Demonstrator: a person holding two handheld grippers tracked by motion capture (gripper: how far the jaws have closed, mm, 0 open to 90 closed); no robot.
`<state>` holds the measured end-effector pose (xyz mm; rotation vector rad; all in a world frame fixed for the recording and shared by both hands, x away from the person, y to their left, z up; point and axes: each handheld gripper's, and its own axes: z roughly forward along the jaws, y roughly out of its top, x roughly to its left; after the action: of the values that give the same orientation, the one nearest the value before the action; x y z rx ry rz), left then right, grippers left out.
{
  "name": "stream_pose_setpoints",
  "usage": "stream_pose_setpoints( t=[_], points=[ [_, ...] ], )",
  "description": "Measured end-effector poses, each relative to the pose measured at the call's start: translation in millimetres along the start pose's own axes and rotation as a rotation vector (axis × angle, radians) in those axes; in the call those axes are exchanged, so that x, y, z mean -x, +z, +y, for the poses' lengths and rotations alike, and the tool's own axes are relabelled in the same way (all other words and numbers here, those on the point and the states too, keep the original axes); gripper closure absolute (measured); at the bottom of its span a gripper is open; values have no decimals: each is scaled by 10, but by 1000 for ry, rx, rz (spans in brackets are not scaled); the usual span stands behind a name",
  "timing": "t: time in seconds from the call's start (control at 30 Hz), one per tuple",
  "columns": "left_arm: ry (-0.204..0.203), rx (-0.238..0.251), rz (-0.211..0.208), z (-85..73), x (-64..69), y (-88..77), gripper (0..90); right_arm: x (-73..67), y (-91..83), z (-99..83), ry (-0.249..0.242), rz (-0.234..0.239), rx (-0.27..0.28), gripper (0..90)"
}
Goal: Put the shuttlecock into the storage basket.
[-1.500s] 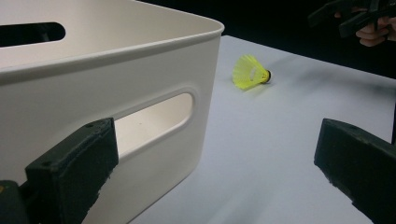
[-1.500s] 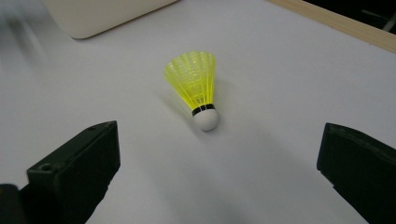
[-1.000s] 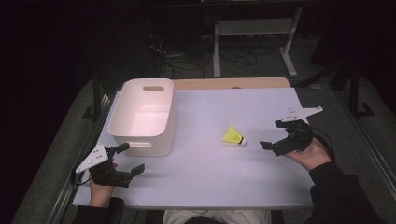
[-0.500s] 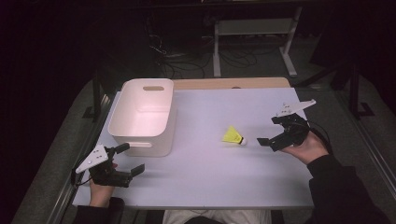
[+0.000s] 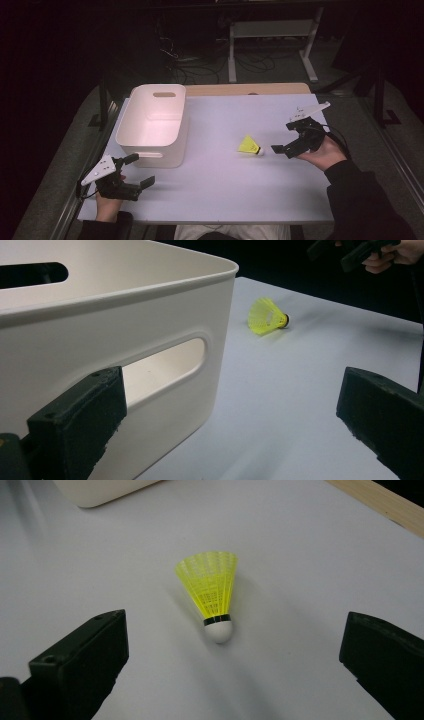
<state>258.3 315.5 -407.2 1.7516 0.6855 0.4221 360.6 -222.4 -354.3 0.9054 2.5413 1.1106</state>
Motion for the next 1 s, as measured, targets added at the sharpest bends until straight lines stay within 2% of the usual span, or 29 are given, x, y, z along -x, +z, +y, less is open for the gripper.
stream_pose_setpoints(
  t=[0.47,1.0],
  points=[
    [0,-1,-3,-1,2,0,0,40,164,95,-7,38,-26,0],
    [0,-2,-6,-1,2,1,0,81,327,87,-14,57,-67,0]
  ],
)
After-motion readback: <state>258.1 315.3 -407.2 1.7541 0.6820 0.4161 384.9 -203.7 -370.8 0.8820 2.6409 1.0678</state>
